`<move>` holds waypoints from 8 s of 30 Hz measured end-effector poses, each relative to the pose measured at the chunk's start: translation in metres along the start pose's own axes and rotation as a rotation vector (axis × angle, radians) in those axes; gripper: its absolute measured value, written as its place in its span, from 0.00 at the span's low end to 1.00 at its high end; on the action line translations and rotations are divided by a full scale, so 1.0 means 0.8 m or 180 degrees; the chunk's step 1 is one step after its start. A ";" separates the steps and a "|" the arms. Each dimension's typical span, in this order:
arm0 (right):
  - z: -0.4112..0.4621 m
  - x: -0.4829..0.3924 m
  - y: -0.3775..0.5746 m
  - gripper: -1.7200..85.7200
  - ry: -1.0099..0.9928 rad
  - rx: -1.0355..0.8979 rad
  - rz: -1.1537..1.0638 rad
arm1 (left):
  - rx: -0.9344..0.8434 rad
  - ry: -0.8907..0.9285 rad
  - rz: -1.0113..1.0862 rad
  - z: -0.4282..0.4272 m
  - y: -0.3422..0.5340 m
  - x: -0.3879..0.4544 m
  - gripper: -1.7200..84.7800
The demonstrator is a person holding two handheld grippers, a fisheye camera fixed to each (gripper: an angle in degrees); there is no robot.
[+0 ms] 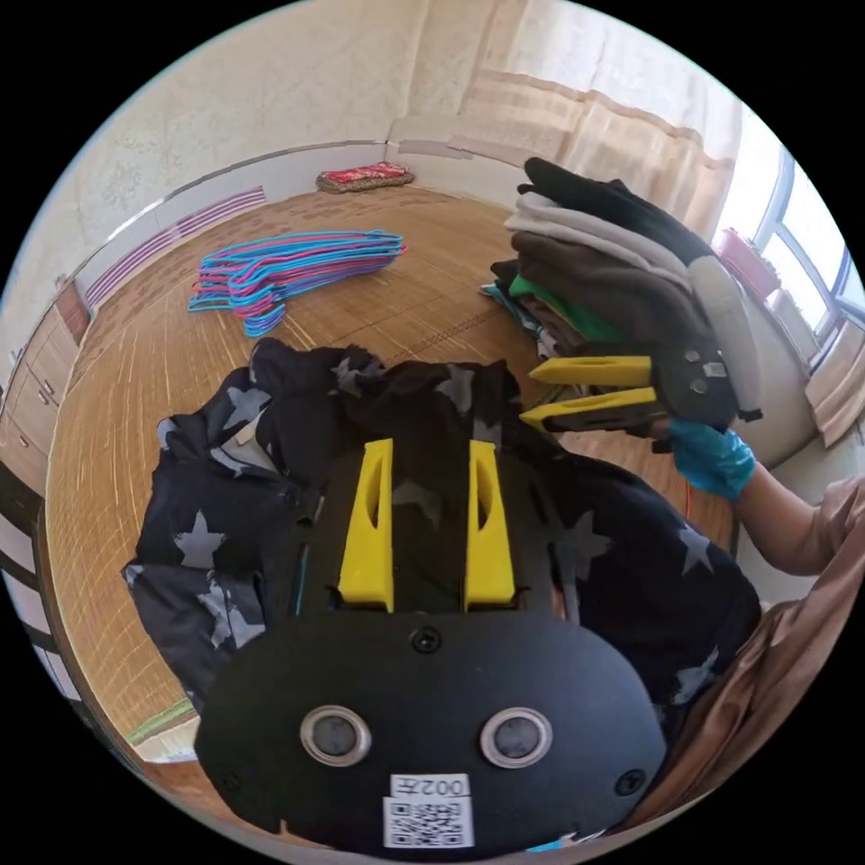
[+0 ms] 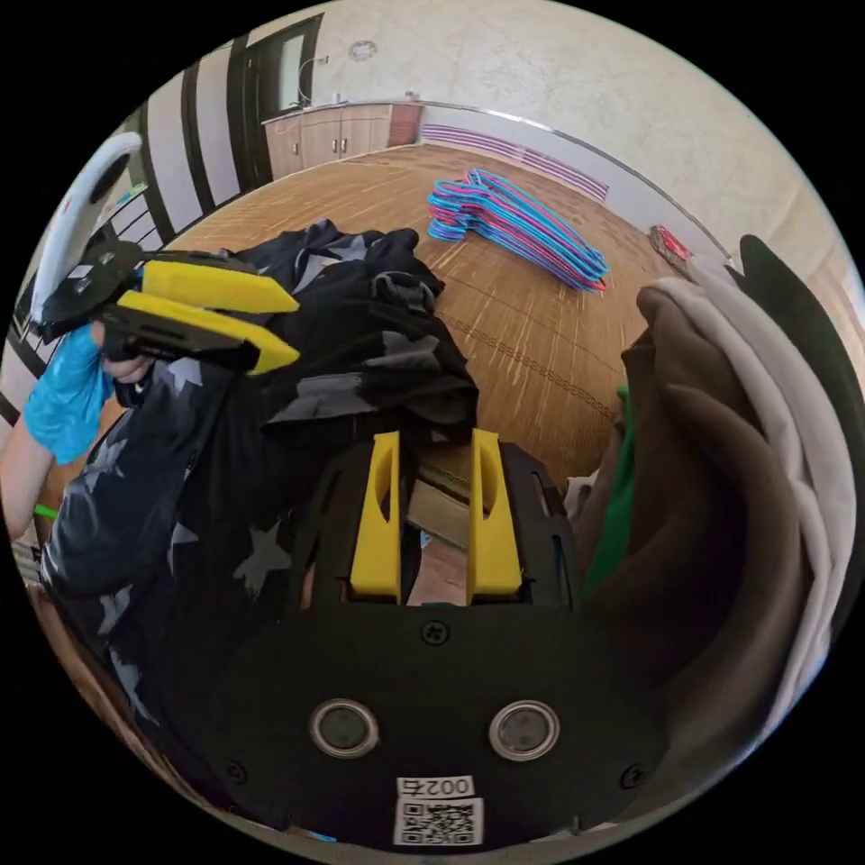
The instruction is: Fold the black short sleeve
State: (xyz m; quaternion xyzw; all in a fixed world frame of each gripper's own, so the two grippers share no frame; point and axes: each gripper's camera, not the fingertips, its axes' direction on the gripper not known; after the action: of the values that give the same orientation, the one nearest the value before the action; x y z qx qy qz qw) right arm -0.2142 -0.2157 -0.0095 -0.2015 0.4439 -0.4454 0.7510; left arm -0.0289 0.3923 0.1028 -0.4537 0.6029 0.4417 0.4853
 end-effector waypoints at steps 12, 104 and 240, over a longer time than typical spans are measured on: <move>0.026 -0.020 -0.014 0.04 0.0246 -0.0022 0.0129 | -0.0334 -0.0247 0.0168 0.036 0.033 0.037 0.02; 0.017 -0.105 0.102 0.02 0.0159 0.0381 -0.0404 | -0.0439 -0.0299 -0.0320 0.095 -0.144 -0.125 0.01; -0.027 -0.130 0.055 0.07 -0.0919 0.0086 -0.0815 | -0.0396 -0.0770 -0.0182 -0.074 0.185 -0.091 0.01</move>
State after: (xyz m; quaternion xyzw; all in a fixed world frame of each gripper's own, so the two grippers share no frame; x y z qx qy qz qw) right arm -0.2328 -0.1029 -0.0006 -0.3080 0.2963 -0.5097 0.7467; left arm -0.1753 0.3726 0.1966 -0.4433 0.4982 0.5158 0.5378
